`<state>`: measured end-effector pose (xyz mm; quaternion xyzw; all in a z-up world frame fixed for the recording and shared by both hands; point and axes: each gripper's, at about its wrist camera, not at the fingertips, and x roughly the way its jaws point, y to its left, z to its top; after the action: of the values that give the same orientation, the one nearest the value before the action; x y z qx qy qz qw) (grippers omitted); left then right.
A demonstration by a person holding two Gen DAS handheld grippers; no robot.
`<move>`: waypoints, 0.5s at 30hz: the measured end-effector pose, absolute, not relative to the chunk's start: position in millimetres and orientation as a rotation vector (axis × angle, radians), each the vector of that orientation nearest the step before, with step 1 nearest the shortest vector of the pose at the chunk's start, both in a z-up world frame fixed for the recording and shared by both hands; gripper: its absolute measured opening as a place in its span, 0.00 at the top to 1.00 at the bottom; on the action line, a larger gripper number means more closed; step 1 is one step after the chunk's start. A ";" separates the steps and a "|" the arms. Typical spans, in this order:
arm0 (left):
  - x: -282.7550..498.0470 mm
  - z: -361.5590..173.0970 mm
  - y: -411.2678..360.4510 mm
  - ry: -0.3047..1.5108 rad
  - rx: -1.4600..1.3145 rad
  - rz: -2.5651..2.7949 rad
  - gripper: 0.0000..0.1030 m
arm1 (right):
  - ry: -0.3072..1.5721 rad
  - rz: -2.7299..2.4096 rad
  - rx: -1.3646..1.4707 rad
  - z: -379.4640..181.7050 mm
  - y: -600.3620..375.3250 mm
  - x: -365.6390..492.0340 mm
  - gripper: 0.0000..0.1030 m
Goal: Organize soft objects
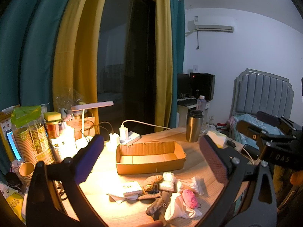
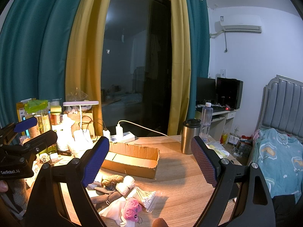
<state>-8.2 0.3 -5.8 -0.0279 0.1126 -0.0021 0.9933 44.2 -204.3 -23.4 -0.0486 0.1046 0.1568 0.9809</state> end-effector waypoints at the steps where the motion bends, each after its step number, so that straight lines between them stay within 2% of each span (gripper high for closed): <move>1: -8.5 -6.0 0.3 0.225 -0.056 -0.004 0.01 | 0.211 0.316 -0.098 -23.4 -204.3 44.0 0.13; 15: -7.2 -10.2 0.9 0.237 -0.057 -0.004 0.01 | 0.236 0.317 -0.105 -26.5 -197.9 37.1 0.13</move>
<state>-7.2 0.9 -10.2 -0.0282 0.1181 -0.0018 0.9926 37.1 -197.9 -26.5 -0.0521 0.1172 0.1575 0.9792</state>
